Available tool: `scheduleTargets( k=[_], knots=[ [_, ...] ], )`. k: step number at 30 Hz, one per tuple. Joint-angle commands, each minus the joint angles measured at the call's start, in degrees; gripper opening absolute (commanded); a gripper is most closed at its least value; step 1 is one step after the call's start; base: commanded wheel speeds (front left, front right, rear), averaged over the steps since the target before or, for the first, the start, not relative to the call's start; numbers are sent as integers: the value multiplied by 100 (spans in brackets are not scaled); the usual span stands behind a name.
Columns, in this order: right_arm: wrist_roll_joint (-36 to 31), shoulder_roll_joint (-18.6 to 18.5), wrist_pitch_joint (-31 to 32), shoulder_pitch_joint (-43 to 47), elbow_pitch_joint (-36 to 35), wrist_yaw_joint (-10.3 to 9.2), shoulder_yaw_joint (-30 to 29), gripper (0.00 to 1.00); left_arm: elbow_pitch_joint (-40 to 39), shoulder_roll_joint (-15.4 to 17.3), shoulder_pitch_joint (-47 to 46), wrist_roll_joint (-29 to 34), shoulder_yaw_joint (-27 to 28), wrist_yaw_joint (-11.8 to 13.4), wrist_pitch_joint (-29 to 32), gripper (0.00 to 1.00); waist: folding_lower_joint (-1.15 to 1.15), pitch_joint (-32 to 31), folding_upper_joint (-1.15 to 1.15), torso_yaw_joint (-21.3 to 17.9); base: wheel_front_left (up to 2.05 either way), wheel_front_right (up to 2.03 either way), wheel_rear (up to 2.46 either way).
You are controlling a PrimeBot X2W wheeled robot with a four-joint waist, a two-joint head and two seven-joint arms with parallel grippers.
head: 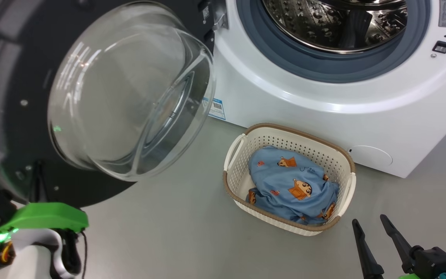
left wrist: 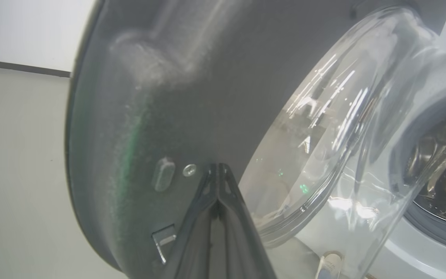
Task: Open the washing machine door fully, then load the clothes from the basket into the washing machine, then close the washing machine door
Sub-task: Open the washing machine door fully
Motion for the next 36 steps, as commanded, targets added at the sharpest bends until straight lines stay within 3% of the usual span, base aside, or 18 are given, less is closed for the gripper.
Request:
scheduleTargets(
  k=[1, 13, 21, 22, 23, 24, 25, 31, 36],
  knots=[
    [-5, -80, -69, -249, -79, 17, 178, 100, 387, 273, -504, 356, 658, -106, -77, 0, 0, 21, 0, -71, 0, 0, 0],
    [24, -46, -69, -260, -35, 17, 217, 100, 832, 202, -685, 904, 1258, -344, -77, 0, 0, -32, 0, -232, 0, 0, 0],
    [75, 45, -69, -242, -31, 17, 230, 100, 206, -47, -259, 906, 1425, -722, -77, 2, 0, -270, 0, -372, 0, 0, 0],
    [82, 54, -69, -233, -35, 17, 235, 100, 54, -72, -167, 884, 1418, -775, -77, 31, 0, -319, 0, -393, 0, 0, 0],
    [88, 65, -69, -222, -42, 17, 245, 100, -114, -93, -58, 879, 1393, -811, -77, 50, 0, -374, 0, -420, 0, 0, 0],
    [94, 77, -69, -210, -54, 17, 256, 100, -280, -109, 60, 876, 1363, -829, -77, 89, 0, -428, 0, -450, 0, 0, 0],
    [103, 89, -69, -200, -69, 17, 266, 100, -451, -123, 191, 861, 1313, -849, -77, 100, 0, -484, 0, -483, 0, 0, 0],
    [133, 128, -69, -159, -197, 17, 453, 100, -1424, -148, 1017, 765, 792, -897, -77, 100, 0, -773, 0, -828, 0, 0, 0],
    [121, 108, -69, -155, -382, 17, 603, 100, -2017, -149, 1634, 780, 469, -747, -77, 100, 0, -923, 0, -1246, 0, 0, 0]
  ],
)
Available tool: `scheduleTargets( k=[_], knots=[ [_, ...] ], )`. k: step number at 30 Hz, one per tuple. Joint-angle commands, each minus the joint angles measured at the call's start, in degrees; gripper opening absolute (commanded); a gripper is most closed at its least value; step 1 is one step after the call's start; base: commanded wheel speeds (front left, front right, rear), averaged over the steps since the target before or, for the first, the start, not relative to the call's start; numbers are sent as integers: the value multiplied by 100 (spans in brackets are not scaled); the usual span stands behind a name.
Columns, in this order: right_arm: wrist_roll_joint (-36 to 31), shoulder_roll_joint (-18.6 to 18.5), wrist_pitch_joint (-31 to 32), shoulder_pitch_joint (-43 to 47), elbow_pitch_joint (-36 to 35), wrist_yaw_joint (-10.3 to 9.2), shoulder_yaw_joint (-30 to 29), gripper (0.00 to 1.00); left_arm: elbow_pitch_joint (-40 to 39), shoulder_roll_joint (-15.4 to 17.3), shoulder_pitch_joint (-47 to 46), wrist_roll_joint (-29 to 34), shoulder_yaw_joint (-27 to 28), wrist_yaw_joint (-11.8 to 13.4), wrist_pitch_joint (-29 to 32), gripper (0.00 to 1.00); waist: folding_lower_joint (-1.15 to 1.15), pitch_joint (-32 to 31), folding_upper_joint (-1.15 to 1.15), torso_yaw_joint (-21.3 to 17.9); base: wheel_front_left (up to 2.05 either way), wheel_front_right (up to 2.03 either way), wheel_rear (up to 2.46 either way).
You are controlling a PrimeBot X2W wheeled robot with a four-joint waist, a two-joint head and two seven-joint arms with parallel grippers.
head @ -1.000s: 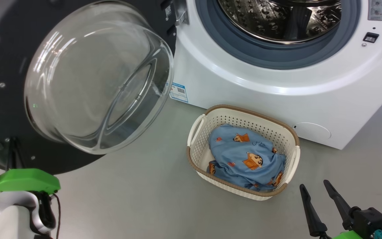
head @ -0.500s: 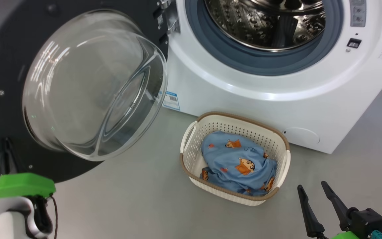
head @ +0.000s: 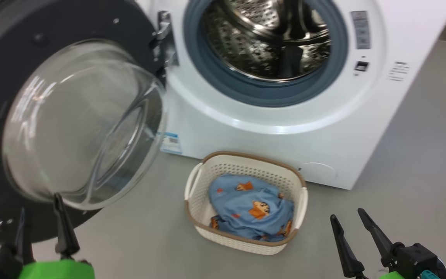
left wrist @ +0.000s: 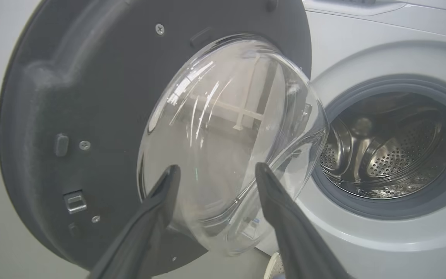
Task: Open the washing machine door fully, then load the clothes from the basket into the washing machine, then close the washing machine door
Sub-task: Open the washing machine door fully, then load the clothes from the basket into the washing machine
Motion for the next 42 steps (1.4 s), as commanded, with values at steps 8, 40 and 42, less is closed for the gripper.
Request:
scheduleTargets(
  k=[8, 40, 42],
  knots=[
    [24, -132, -69, -66, -375, 17, 373, 100, -351, 134, 784, -20, 144, -84, -36, 100, 0, -258, 0, -1073, 0, 0, 0],
    [-26, 11, -69, 268, -54, 17, -79, 100, -206, 134, 1427, 17, 109, -373, -36, 100, 0, -148, 0, -1597, 0, 0, 0],
    [-22, 18, -69, 262, -50, 17, -75, 100, -190, 134, 1431, 64, 88, -417, -36, 100, 0, -151, 0, -1592, 6, -6, 0]
  ],
)
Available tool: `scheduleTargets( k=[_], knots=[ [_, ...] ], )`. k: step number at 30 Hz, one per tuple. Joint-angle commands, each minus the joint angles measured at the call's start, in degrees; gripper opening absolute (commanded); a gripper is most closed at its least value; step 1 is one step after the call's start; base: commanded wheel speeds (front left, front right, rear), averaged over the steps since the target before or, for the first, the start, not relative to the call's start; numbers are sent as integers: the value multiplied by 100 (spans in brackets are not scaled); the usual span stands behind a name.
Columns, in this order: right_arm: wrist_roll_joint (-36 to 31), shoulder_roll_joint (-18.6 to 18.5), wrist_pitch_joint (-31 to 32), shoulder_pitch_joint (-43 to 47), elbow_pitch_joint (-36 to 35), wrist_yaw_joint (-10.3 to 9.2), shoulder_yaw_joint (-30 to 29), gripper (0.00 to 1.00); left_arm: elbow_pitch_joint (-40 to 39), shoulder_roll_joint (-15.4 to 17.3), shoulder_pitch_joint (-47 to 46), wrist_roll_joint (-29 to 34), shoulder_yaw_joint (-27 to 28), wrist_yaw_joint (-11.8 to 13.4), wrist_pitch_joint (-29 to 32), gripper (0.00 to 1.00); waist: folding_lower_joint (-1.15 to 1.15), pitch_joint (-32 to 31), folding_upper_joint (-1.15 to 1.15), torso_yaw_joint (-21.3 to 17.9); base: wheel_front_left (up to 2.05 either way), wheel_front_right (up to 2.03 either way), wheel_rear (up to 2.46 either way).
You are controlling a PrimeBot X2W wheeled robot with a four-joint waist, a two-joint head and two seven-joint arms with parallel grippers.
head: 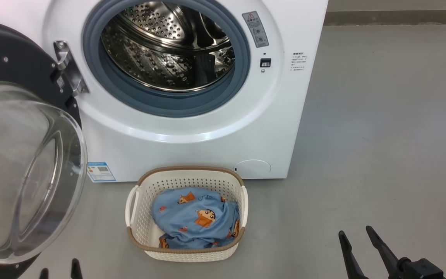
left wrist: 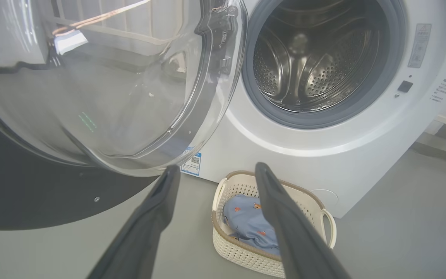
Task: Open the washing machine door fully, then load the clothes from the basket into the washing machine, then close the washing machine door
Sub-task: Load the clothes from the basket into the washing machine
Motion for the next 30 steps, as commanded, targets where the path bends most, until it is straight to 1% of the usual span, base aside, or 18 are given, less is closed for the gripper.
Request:
scheduleTargets(
  k=[1, 9, 15, 19, 22, 30],
  knots=[
    [-3, -46, -69, -94, -106, 17, 130, 100, -80, 65, -54, 136, 141, -86, -37, 100, 0, -4, 0, 4, 26, -26, 0],
    [6, -38, -69, -96, -109, 17, 153, 100, -2, 65, -40, 169, 124, -152, -37, 100, 0, 2, 0, 20, 89, -89, 0],
    [15, -32, -69, -107, -110, 17, 166, 100, 25, 65, -58, 160, 130, -144, -37, 100, 0, 16, 0, 23, 191, -195, 5],
    [23, -28, -69, -111, -117, 17, 171, 100, 65, 65, -65, 197, 127, -46, -37, 100, 0, 23, 0, 22, 200, -203, 3],
    [32, -29, -69, -111, -121, 17, 176, 100, 83, 65, -56, 243, 91, -26, -37, 100, 0, 25, 0, 21, 157, -157, 0],
    [48, -28, -69, -103, -125, 17, 180, 100, 116, 65, -37, 195, -14, -52, -37, 100, 0, 28, 0, 42, 82, -82, 0]
  ],
)
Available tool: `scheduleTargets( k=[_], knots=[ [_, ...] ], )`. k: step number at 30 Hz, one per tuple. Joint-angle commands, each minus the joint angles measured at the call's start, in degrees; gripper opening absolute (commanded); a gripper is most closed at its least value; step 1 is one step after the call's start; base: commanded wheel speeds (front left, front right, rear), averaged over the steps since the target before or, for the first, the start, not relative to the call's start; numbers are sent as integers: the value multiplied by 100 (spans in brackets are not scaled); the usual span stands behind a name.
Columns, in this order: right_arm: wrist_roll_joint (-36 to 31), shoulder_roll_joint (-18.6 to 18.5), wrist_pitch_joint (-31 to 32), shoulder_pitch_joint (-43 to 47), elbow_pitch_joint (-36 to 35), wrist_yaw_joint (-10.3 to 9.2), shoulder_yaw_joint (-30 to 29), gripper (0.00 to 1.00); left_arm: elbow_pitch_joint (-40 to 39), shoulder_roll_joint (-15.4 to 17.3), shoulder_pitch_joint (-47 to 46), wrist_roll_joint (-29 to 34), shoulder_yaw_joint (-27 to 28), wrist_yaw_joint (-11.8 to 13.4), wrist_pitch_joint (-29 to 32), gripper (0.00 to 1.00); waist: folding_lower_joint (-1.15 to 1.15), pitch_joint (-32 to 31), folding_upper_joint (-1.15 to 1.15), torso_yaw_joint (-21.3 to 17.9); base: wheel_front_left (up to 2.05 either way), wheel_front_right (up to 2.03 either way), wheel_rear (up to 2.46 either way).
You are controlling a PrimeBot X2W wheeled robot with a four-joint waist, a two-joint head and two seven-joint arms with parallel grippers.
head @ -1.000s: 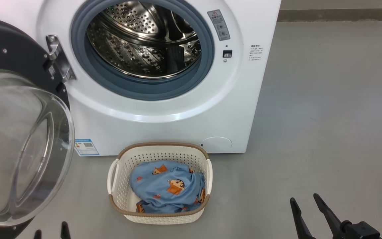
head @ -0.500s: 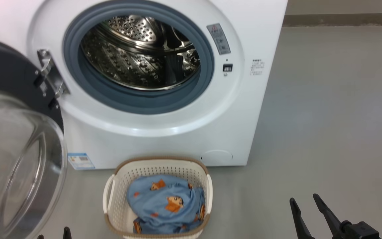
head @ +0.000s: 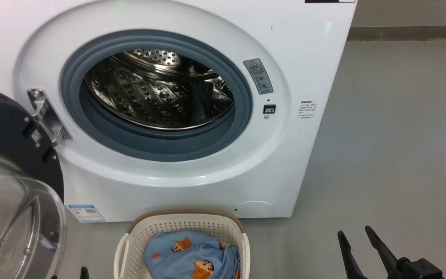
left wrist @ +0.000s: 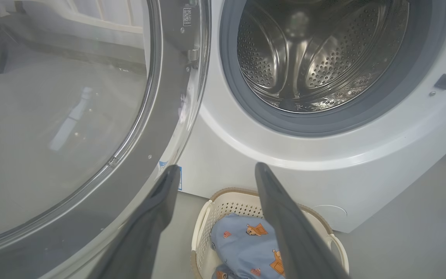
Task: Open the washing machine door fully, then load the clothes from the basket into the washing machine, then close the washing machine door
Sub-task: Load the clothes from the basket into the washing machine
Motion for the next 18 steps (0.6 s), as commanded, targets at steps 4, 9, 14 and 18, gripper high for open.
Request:
scheduleTargets(
  k=[4, 9, 14, 18],
  knots=[
    [45, -40, -69, -128, -144, 17, 162, 100, -111, 57, -111, 5, 132, -25, -37, 100, 0, 41, 0, 11, 7, -7, 0],
    [35, -34, -69, -167, -157, 17, 162, 100, -155, 57, -91, 24, 78, -63, -37, 100, 0, 138, 0, 15, 0, 0, 0],
    [26, -19, -69, -233, -149, 17, 201, 100, -273, 57, -43, 53, -29, -106, -37, 100, 0, 263, 0, -25, 0, 0, 0],
    [22, 0, -69, -289, -140, 17, 271, 100, -235, 57, -13, 109, -147, -206, -37, 100, 0, 356, 0, -106, 0, 0, 0]
  ],
)
